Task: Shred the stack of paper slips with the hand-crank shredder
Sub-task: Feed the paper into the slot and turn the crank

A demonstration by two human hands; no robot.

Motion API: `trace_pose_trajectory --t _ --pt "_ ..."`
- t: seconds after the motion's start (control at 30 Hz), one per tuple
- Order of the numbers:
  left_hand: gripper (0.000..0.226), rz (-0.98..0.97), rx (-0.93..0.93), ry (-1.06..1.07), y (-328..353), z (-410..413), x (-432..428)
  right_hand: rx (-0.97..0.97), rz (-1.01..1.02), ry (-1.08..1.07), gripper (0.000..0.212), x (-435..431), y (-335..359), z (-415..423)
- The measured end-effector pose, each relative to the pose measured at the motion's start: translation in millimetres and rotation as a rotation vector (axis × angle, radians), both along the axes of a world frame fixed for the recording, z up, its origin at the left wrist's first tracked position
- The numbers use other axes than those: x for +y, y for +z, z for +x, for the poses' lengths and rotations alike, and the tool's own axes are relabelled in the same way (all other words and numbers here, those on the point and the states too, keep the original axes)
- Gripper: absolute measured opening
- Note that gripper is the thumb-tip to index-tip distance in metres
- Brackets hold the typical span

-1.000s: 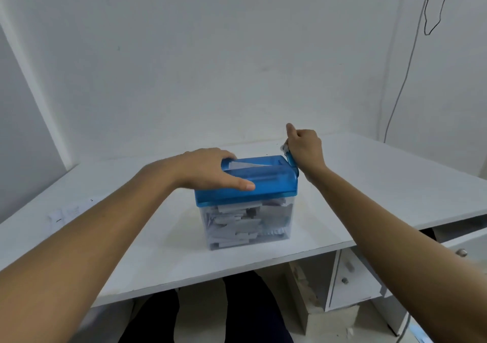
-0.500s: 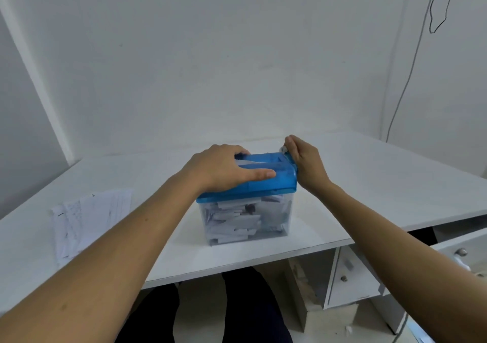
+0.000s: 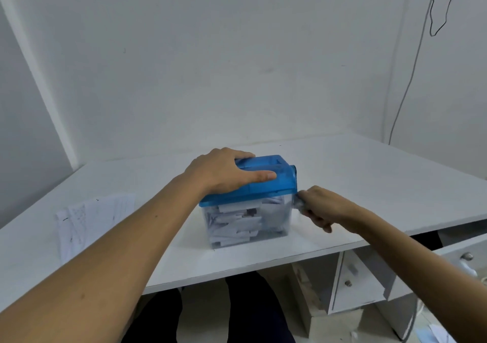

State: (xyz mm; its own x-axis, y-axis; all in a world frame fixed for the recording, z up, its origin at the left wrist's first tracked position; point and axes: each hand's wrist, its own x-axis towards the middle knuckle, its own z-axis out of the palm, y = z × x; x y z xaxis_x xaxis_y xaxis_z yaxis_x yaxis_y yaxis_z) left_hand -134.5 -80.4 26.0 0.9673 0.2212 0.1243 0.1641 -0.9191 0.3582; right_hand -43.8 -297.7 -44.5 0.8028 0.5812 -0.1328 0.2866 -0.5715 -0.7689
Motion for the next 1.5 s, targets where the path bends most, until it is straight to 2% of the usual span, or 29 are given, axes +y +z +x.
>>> trace_pose_trajectory --t 0.1,0.23,0.33,0.4,0.43,0.5,0.57,0.7,0.8,0.9,1.0,1.07,1.17,1.23,1.3,1.37,1.5 --pt "0.105 0.026 0.028 0.009 4.9 0.1 -1.3 0.145 0.203 -0.017 0.035 -11.1 21.9 -14.7" --pt "0.106 0.027 0.049 -0.015 3.7 -1.2 -0.9 0.227 0.475 0.010 0.048 -14.3 65.0 -14.5" --pt "0.101 0.056 0.036 -0.020 1.5 -0.1 2.7 0.094 0.567 -0.045 0.049 1.4 76.1 3.8" --pt "0.101 0.051 0.032 -0.019 1.0 0.3 3.0 -0.051 0.507 -0.165 0.043 20.8 71.8 15.6" --pt "0.100 0.052 0.029 -0.019 0.3 -0.5 2.4 -0.067 0.483 -0.215 0.049 30.5 66.4 22.7" --pt "0.096 0.059 0.020 -0.024 -0.2 -2.3 1.9 -0.005 0.430 -0.269 0.061 46.6 54.8 36.2" --pt "0.092 0.085 0.017 -0.030 0.5 -3.5 1.6 0.072 0.380 -0.282 0.062 54.5 41.8 48.6" --pt "0.088 0.108 0.021 -0.041 1.7 -3.8 0.1 0.088 0.316 -0.274 0.053 54.8 30.8 57.2" --pt "0.090 0.092 0.031 -0.042 1.1 -3.0 1.2 0.033 0.280 -0.263 0.038 54.2 34.4 57.5" --pt "0.091 0.089 0.034 -0.041 1.6 -2.4 1.0 0.033 0.115 -0.220 0.018 52.6 38.5 58.9" --pt "0.091 0.099 0.034 -0.050 2.5 -3.1 -0.3 0.112 -0.011 -0.195 0.021 47.2 37.1 60.0" --pt "0.092 0.106 0.041 -0.053 3.4 -4.6 -0.1 0.119 0.011 -0.201 0.030 44.6 37.2 61.5" --pt "0.083 0.084 0.066 -0.035 5.6 -2.0 0.2 0.078 0.173 -0.218 0.036 46.6 48.9 59.1" --pt "0.073 0.002 0.076 -0.033 8.2 -0.1 -0.6 0.061 0.268 -0.193 0.033 52.2 63.4 51.8" --pt "0.068 -0.217 0.027 -0.049 15.1 0.3 -0.8 0.025 0.299 -0.149 0.030 59.5 79.1 43.0" --pt "0.058 -0.431 -0.113 -0.054 20.8 -4.6 6.7 -0.070 0.260 -0.092 0.029 68.4 93.8 33.5" --pt "0.036 -0.516 -0.368 0.037 16.6 -28.1 50.2 -0.342 0.139 0.009 0.020 91.9 113.0 11.2"
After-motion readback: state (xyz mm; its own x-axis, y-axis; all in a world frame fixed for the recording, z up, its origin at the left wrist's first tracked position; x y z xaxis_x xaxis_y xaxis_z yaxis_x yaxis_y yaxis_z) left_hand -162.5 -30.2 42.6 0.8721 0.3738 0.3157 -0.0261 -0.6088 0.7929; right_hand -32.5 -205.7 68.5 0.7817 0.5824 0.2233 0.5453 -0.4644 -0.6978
